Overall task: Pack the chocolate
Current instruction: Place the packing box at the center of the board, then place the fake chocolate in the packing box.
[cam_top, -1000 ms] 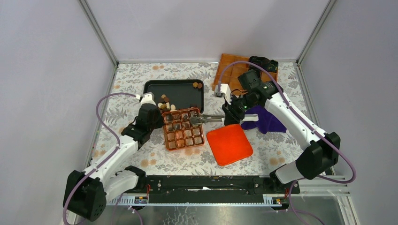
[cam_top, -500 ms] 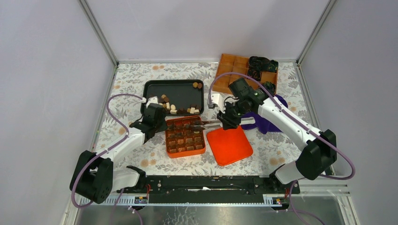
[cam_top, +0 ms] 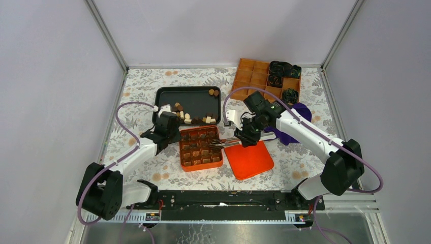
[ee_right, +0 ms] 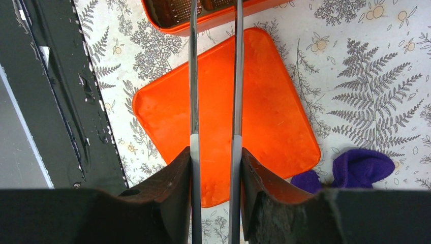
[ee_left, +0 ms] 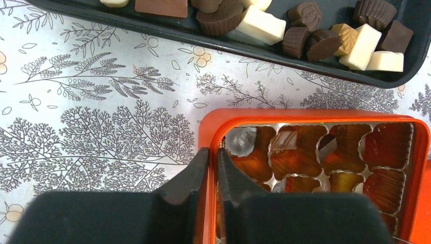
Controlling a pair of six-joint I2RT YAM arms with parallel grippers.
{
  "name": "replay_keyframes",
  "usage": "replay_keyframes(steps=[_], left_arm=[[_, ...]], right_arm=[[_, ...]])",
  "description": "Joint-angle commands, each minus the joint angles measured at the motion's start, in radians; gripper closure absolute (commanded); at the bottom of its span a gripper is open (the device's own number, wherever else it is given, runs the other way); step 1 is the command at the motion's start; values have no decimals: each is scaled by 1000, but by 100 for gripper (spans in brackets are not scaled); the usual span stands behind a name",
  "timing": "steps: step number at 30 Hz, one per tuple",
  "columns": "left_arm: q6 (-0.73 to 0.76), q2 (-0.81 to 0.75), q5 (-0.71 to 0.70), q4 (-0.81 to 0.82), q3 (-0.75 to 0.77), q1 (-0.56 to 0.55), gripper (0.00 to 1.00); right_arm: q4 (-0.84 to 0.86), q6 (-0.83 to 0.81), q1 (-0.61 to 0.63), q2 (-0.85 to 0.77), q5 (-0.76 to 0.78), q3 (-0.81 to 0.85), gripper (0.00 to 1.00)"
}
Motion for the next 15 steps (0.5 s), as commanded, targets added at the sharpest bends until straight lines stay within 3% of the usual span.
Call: replay_keyframes(steps=[1,7,15], left_arm=[[-31,-30,8,14,38,-3,77],[-34,-64,-5,-12,57,-3,65],[-36,-124,-24,-47,78,-3,59]], right_arm=[[31,-8,11,-9,7,0,87],[45,7,22,7,11,-2,83],[39,13,22,5,6,-1,61]])
